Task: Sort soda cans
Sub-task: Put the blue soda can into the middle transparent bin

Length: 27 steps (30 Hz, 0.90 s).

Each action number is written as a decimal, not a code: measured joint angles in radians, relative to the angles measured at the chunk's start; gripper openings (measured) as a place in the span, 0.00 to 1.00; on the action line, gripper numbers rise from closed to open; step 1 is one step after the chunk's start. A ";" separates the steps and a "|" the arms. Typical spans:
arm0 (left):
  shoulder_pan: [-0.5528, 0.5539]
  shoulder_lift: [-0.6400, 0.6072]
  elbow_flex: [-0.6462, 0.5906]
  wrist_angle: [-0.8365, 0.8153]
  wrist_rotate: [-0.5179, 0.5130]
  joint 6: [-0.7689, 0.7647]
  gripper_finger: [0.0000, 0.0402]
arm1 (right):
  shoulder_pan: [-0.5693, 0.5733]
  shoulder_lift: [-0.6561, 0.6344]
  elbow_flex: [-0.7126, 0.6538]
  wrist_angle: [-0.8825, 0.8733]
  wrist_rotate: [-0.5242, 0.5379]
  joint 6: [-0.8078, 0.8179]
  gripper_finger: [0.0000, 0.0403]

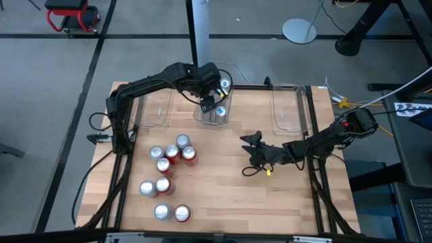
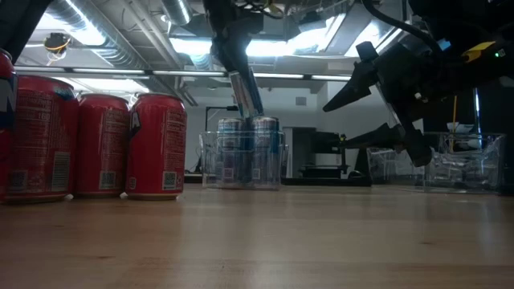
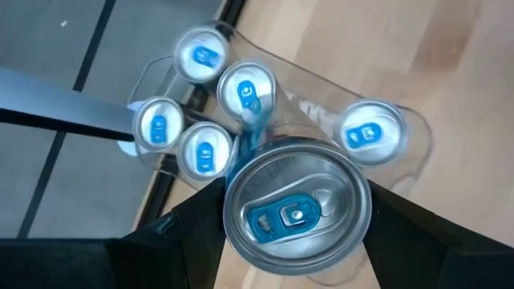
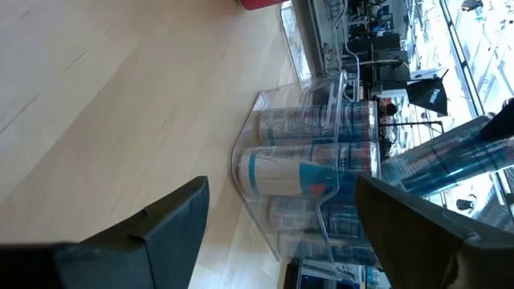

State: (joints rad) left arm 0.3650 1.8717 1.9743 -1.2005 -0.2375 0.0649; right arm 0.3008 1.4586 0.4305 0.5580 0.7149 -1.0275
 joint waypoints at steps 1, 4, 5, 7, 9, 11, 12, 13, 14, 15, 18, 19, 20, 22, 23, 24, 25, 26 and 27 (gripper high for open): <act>0.005 0.006 0.001 0.003 0.000 -0.001 0.58 | 0.000 0.000 0.000 -0.001 0.001 0.000 0.77; 0.021 0.022 -0.001 0.014 0.006 -0.001 0.58 | 0.000 0.000 0.000 0.000 0.001 0.000 0.77; 0.025 0.032 -0.002 0.014 0.021 -0.001 0.58 | 0.000 0.000 0.000 0.000 0.001 0.002 0.77; 0.025 0.039 -0.005 -0.001 0.027 -0.001 0.58 | 0.000 0.000 0.000 -0.008 0.000 0.010 0.77; 0.023 0.038 -0.005 -0.017 0.041 0.001 0.58 | 0.000 0.002 0.000 -0.009 0.001 0.010 0.77; 0.023 0.037 -0.005 -0.051 0.041 0.002 0.58 | 0.000 0.013 0.000 -0.002 0.001 0.009 0.77; 0.022 0.038 -0.005 -0.052 0.041 0.003 0.58 | 0.000 0.021 0.000 0.002 0.005 0.006 0.77; 0.022 0.038 -0.005 -0.052 0.041 0.003 0.58 | 0.000 0.032 0.000 0.016 0.008 0.006 0.77; 0.021 0.038 -0.005 -0.051 0.039 0.003 0.58 | 0.000 0.041 0.000 0.021 0.009 0.006 0.77; 0.021 0.038 -0.005 -0.050 0.036 0.003 0.58 | 0.000 0.051 0.000 0.026 0.010 0.005 0.77; 0.020 0.034 -0.005 -0.046 0.032 0.003 0.58 | 0.000 0.076 0.000 0.046 0.010 0.005 0.77; 0.020 0.033 -0.005 -0.047 0.032 0.003 0.58 | 0.000 0.079 0.000 0.052 0.010 0.004 0.77; 0.020 0.032 -0.005 -0.047 0.032 0.003 0.58 | 0.000 0.081 0.000 0.059 0.011 0.002 0.77; 0.020 0.031 -0.005 -0.053 0.050 0.003 0.58 | 0.000 0.082 0.000 0.080 0.011 -0.002 0.77; 0.020 0.031 -0.005 -0.057 0.067 0.003 0.58 | 0.000 0.082 0.000 0.084 0.011 -0.007 0.77; 0.020 0.031 -0.005 -0.061 0.080 0.003 0.58 | 0.000 0.082 0.000 0.088 0.010 -0.015 0.77; 0.020 0.031 -0.005 -0.062 0.090 0.000 0.58 | 0.000 0.082 0.000 0.090 0.010 -0.020 0.77; 0.020 0.032 -0.005 -0.062 0.100 -0.001 0.58 | 0.000 0.082 0.000 0.092 0.011 -0.020 0.77; 0.023 0.032 -0.005 -0.064 0.105 -0.002 0.58 | 0.000 0.082 0.000 0.093 0.010 -0.021 0.77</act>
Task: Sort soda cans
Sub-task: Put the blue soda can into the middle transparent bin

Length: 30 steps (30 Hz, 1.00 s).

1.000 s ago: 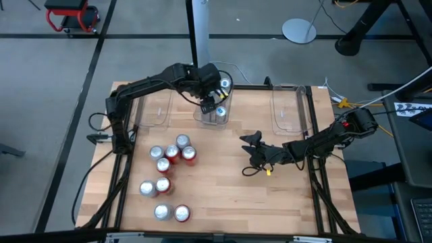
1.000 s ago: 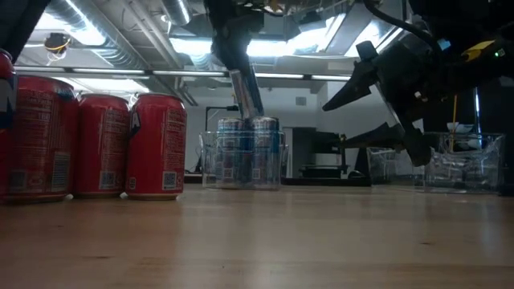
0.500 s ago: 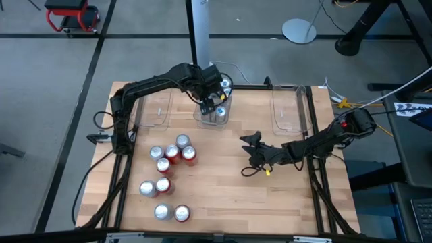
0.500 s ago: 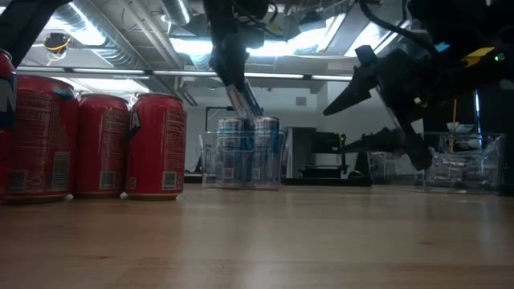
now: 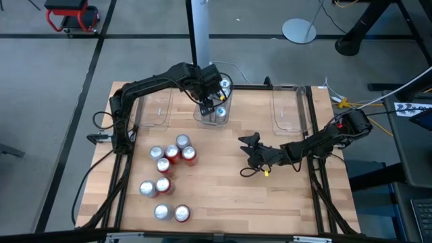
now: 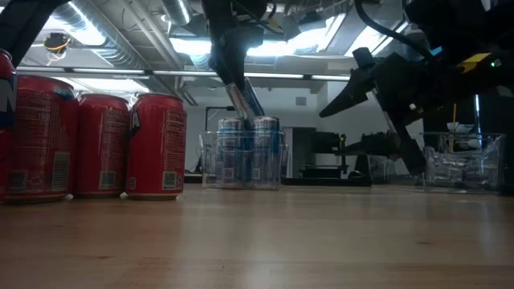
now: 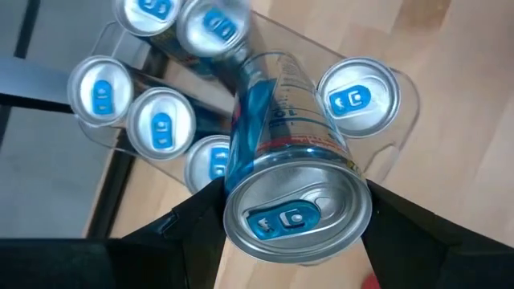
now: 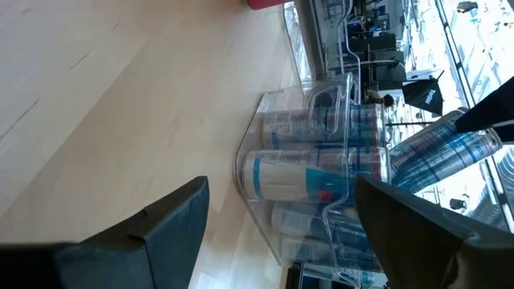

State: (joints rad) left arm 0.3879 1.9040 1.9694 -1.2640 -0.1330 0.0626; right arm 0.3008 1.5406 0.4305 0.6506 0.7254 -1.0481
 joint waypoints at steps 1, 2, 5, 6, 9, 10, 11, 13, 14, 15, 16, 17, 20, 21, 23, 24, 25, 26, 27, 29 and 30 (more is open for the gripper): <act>0.003 0.000 0.000 -0.002 0.001 -0.001 0.58 | 0.000 0.000 0.000 0.000 0.000 0.000 0.77; 0.006 0.002 0.000 -0.002 0.005 -0.001 0.58 | 0.000 0.000 0.000 0.001 0.000 0.000 0.77; 0.020 0.018 0.001 0.018 0.010 0.001 0.58 | 0.000 0.000 0.000 0.001 -0.007 0.004 0.77; 0.025 0.027 0.001 0.023 0.018 0.002 0.58 | 0.000 0.000 0.000 0.000 -0.011 0.005 0.77; 0.034 0.055 0.001 0.012 0.021 0.013 0.58 | 0.000 0.000 0.000 0.001 -0.012 0.005 0.77; 0.036 0.065 0.001 0.005 0.022 0.020 0.58 | 0.000 0.000 0.000 0.002 -0.013 0.004 0.77; 0.038 0.075 0.001 -0.006 0.023 0.023 0.58 | 0.000 0.000 0.000 0.002 -0.014 0.004 0.77; 0.039 0.095 0.001 -0.016 0.022 0.029 0.58 | 0.000 0.000 0.000 0.002 -0.012 0.004 0.77; 0.040 0.103 0.001 -0.014 0.022 0.029 0.58 | 0.000 0.000 0.000 0.002 -0.012 0.004 0.77; 0.042 0.109 0.001 -0.010 0.023 0.032 0.58 | 0.000 0.000 0.000 0.001 -0.012 0.004 0.77; 0.044 0.115 0.001 -0.007 0.023 0.033 0.58 | 0.000 0.000 0.000 -0.001 -0.011 0.004 0.77; 0.045 0.119 0.001 -0.006 0.023 0.033 0.58 | 0.000 0.000 0.000 -0.002 -0.011 0.003 0.77; 0.045 0.132 0.001 0.002 0.026 0.042 0.58 | 0.000 0.000 0.000 -0.002 -0.011 0.003 0.77; 0.046 0.134 0.001 0.005 0.029 0.045 0.58 | 0.000 0.000 0.000 -0.002 -0.011 0.003 0.77; 0.047 0.143 0.001 0.021 0.030 0.047 0.58 | 0.000 0.000 0.000 -0.003 -0.011 0.002 0.77; 0.048 0.146 0.001 0.028 0.033 0.050 0.58 | 0.000 0.000 0.000 -0.005 -0.011 0.002 0.77; 0.050 0.148 0.001 0.032 0.035 0.056 0.58 | 0.000 0.000 0.000 -0.006 -0.011 0.002 0.77; 0.051 0.153 0.001 0.038 0.037 0.060 0.58 | 0.000 0.000 0.000 -0.006 -0.011 0.002 0.77; 0.051 0.160 0.002 0.048 0.039 0.065 0.58 | 0.000 0.000 0.000 -0.006 -0.011 0.002 0.77; 0.054 0.168 0.002 0.065 0.048 0.075 0.58 | 0.000 0.000 0.000 -0.009 -0.011 0.002 0.77; 0.054 0.174 0.002 0.070 0.049 0.078 0.59 | 0.000 0.000 0.000 -0.011 -0.011 0.002 0.77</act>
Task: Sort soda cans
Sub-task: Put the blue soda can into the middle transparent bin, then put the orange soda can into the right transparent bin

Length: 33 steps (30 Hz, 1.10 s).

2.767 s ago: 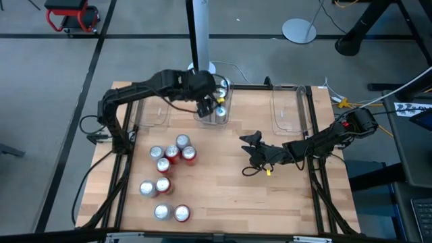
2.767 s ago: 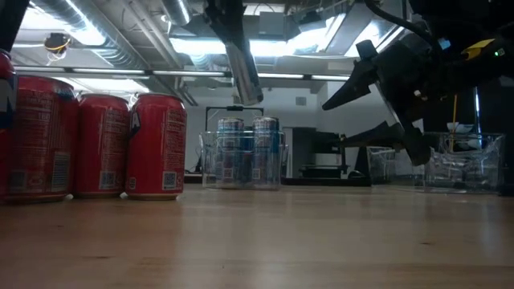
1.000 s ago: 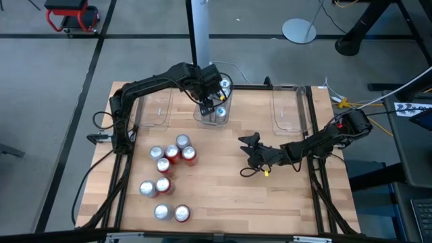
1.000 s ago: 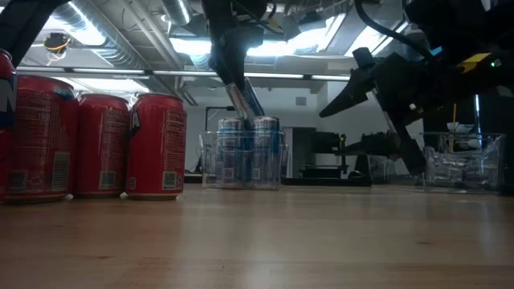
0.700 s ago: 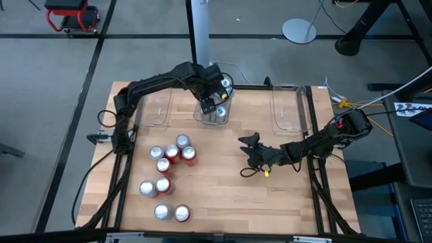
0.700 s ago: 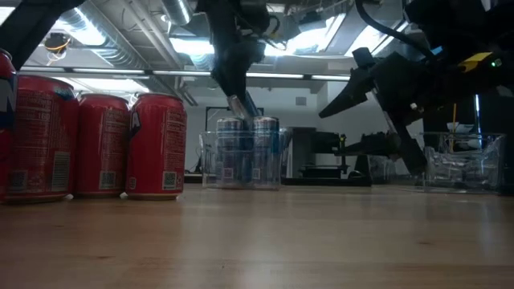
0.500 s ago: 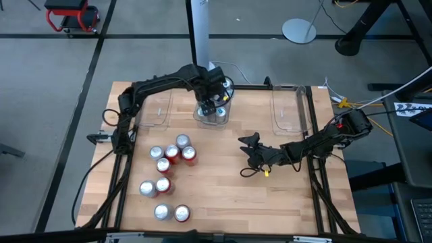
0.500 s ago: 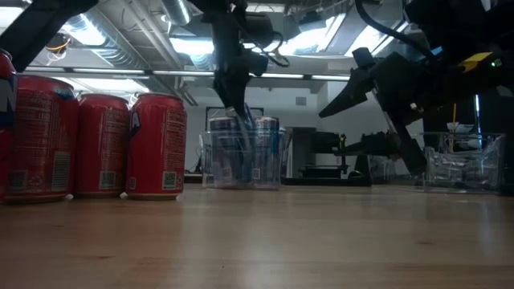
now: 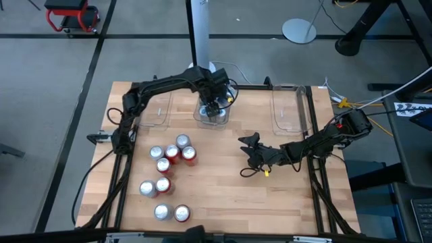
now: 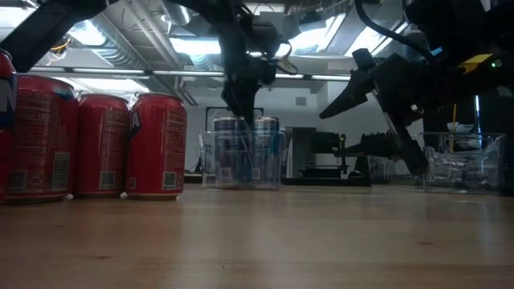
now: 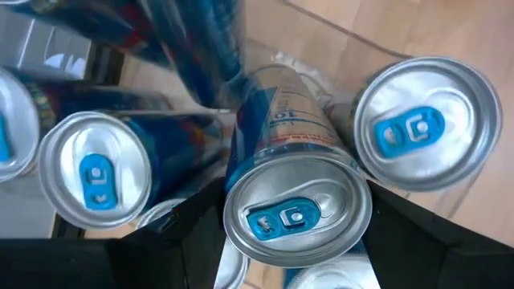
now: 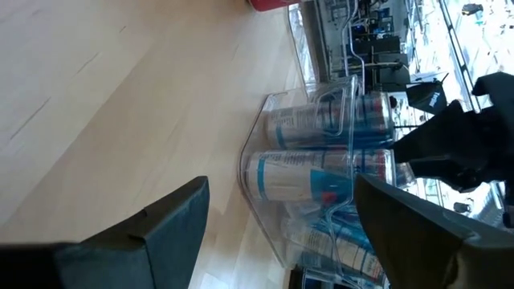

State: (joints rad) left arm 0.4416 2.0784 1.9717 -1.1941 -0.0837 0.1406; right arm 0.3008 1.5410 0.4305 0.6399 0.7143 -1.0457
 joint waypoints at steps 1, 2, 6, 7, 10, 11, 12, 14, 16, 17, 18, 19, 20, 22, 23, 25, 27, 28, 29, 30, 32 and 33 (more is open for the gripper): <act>0.000 0.004 0.000 0.006 0.002 0.002 0.59 | 0.000 0.000 0.000 -0.001 0.000 0.001 0.77; 0.000 0.004 0.000 0.009 0.003 0.003 0.60 | 0.000 0.000 0.000 -0.004 0.000 0.001 0.77; -0.002 0.016 -0.001 0.037 -0.013 0.029 0.65 | 0.000 0.000 0.000 -0.010 0.000 0.003 0.77; -0.001 0.018 -0.001 0.044 -0.017 0.034 0.66 | 0.000 0.000 0.000 -0.010 0.000 0.003 0.77; 0.000 0.022 0.000 0.063 -0.019 0.042 0.68 | 0.000 0.000 0.000 -0.014 0.000 0.006 0.77; 0.002 0.023 0.000 0.061 -0.020 0.040 0.68 | 0.000 0.000 0.000 -0.014 0.000 0.007 0.77; 0.003 0.026 -0.001 0.056 -0.019 0.033 0.67 | 0.000 0.000 0.000 -0.014 0.000 0.009 0.77; 0.004 0.033 -0.001 0.062 -0.023 0.028 0.67 | 0.000 0.000 0.000 -0.018 0.000 0.013 0.77; 0.003 0.034 -0.001 0.053 -0.043 0.029 0.67 | 0.000 0.000 0.000 -0.016 0.000 0.013 0.77; 0.003 0.031 -0.001 0.052 -0.057 0.035 0.68 | 0.000 0.000 0.000 -0.017 0.000 0.013 0.77; 0.003 0.026 -0.001 0.048 -0.071 0.042 0.68 | 0.000 0.000 0.000 -0.017 0.000 0.013 0.77; 0.003 0.019 -0.001 0.044 -0.086 0.047 0.68 | 0.000 0.000 0.000 -0.016 0.000 0.013 0.77; 0.003 0.008 -0.001 0.040 -0.097 0.045 0.68 | 0.000 0.000 0.000 -0.015 0.000 0.013 0.77; 0.000 -0.019 -0.001 0.028 -0.106 0.032 0.68 | 0.000 0.000 0.000 -0.016 0.000 0.013 0.77; -0.002 -0.036 -0.001 0.012 -0.108 0.028 0.68 | 0.000 0.000 0.000 -0.014 0.000 0.013 0.77; -0.009 -0.077 -0.001 -0.024 -0.110 0.020 0.68 | 0.000 0.000 0.000 -0.014 0.000 0.013 0.77; -0.020 -0.122 -0.001 -0.056 -0.110 0.012 0.68 | 0.000 0.000 0.000 -0.014 0.000 0.013 0.77; -0.028 -0.144 -0.001 -0.070 -0.110 0.000 0.68 | 0.000 0.000 0.000 -0.014 0.000 0.013 0.77; -0.037 -0.169 -0.001 -0.074 -0.109 -0.013 0.68 | 0.000 0.000 0.000 -0.014 0.000 0.013 0.77; -0.045 -0.199 -0.001 -0.079 -0.109 -0.028 0.68 | 0.000 0.000 0.000 -0.014 0.000 0.013 0.77; -0.071 -0.256 -0.001 -0.096 -0.108 -0.057 0.68 | 0.000 0.000 0.000 -0.014 0.000 0.013 0.77; -0.086 -0.286 -0.001 -0.102 -0.107 -0.068 0.68 | 0.000 0.000 0.000 -0.015 0.000 0.013 0.77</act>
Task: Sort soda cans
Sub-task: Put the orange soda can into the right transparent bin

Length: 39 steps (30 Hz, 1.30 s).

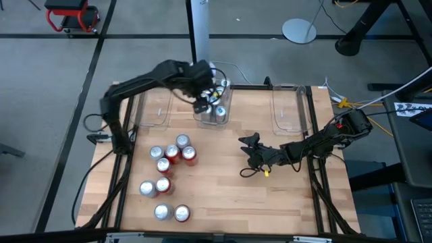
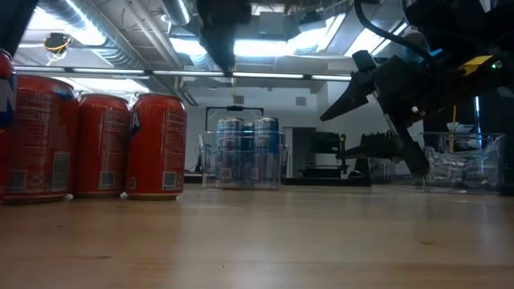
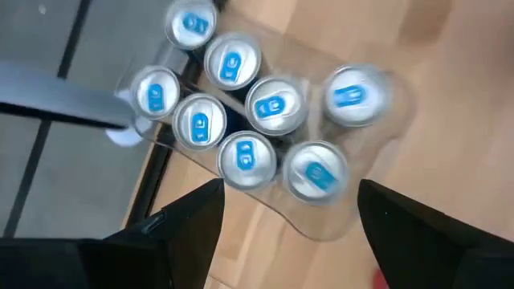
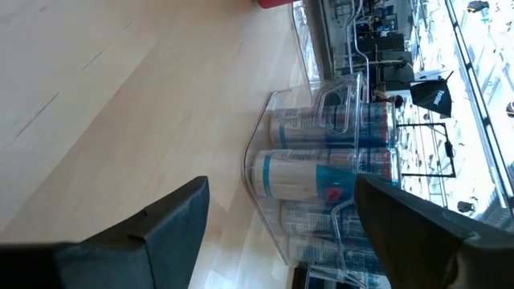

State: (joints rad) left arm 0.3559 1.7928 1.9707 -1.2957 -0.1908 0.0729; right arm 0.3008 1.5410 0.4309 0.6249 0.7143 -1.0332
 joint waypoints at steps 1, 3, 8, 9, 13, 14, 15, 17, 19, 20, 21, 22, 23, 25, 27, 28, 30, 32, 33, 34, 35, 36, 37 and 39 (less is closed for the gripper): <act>-0.019 -0.026 -0.004 -0.005 0.006 -0.007 0.68 | 0.000 0.000 0.000 -0.001 0.000 0.000 0.77; -0.057 -0.094 -0.045 0.000 0.025 -0.011 0.68 | 0.000 0.000 0.000 0.001 -0.003 0.000 0.77; -0.163 -0.288 -0.208 0.010 0.032 -0.114 0.68 | 0.000 0.000 0.000 -0.002 -0.044 0.000 0.77; -0.190 -0.336 -0.254 0.022 0.029 -0.137 0.68 | 0.000 0.000 0.000 -0.007 -0.050 -0.001 0.77; -0.308 -0.521 -0.464 0.144 -0.030 -0.207 0.68 | 0.000 0.000 0.000 0.001 -0.053 -0.002 0.77; -0.336 -0.567 -0.518 0.175 -0.051 -0.221 0.68 | 0.000 0.000 0.000 0.010 -0.052 -0.012 0.77; -0.363 -0.615 -0.574 0.211 -0.075 -0.230 0.68 | 0.000 0.000 0.000 0.024 -0.052 -0.018 0.77; -0.412 -0.705 -0.681 0.298 -0.124 -0.250 0.68 | 0.000 0.000 0.000 0.061 -0.057 -0.019 0.77; -0.457 -0.783 -0.790 0.397 -0.154 -0.255 0.68 | 0.000 0.000 0.010 0.085 -0.106 -0.019 0.77; -0.477 -0.817 -0.842 0.453 -0.155 -0.252 0.68 | 0.000 0.000 0.024 0.084 -0.132 -0.019 0.78; -0.496 -0.847 -0.892 0.503 -0.155 -0.244 0.68 | 0.000 0.000 0.042 0.080 -0.160 -0.020 0.79; -0.513 -0.875 -0.942 0.554 -0.153 -0.232 0.68 | 0.000 0.000 0.062 0.078 -0.190 -0.019 0.80; -0.527 -0.900 -0.987 0.601 -0.153 -0.218 0.68 | 0.000 0.000 0.084 0.077 -0.214 -0.020 0.83; -0.552 -0.940 -1.076 0.693 -0.154 -0.194 0.68 | 0.000 0.002 0.133 0.071 -0.236 -0.027 0.89; -0.575 -0.968 -1.155 0.758 -0.156 -0.171 0.68 | 0.000 0.014 0.199 0.049 -0.237 -0.052 0.96; -0.584 -0.979 -1.191 0.786 -0.155 -0.167 0.68 | 0.000 0.020 0.232 0.028 -0.237 -0.065 0.97; -0.601 -0.999 -1.254 0.825 -0.153 -0.155 0.68 | -0.002 0.046 0.311 -0.019 -0.237 -0.076 0.97; -0.614 -1.019 -1.307 0.839 -0.161 -0.150 0.68 | -0.009 0.079 0.390 -0.073 -0.248 -0.079 0.95; -0.618 -1.031 -1.327 0.849 -0.172 -0.150 0.68 | -0.016 0.103 0.430 -0.094 -0.264 -0.079 0.94; -0.619 -1.044 -1.347 0.862 -0.187 -0.149 0.68 | -0.022 0.130 0.472 -0.107 -0.278 -0.079 0.94; -0.621 -1.060 -1.362 0.873 -0.196 -0.148 0.68 | -0.029 0.155 0.506 -0.113 -0.291 -0.082 0.94; -0.622 -1.075 -1.374 0.890 -0.203 -0.143 0.68 | -0.036 0.181 0.539 -0.121 -0.297 -0.095 0.94; -0.622 -1.091 -1.383 0.907 -0.207 -0.134 0.68 | -0.043 0.207 0.574 -0.129 -0.299 -0.101 0.94; -0.622 -1.122 -1.395 0.927 -0.208 -0.114 0.68 | -0.056 0.249 0.631 -0.142 -0.300 -0.101 0.95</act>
State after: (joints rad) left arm -0.2665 0.6711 0.5756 -0.3690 -0.3988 -0.0407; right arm 0.2448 1.7896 1.0621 0.4833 0.4145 -1.1342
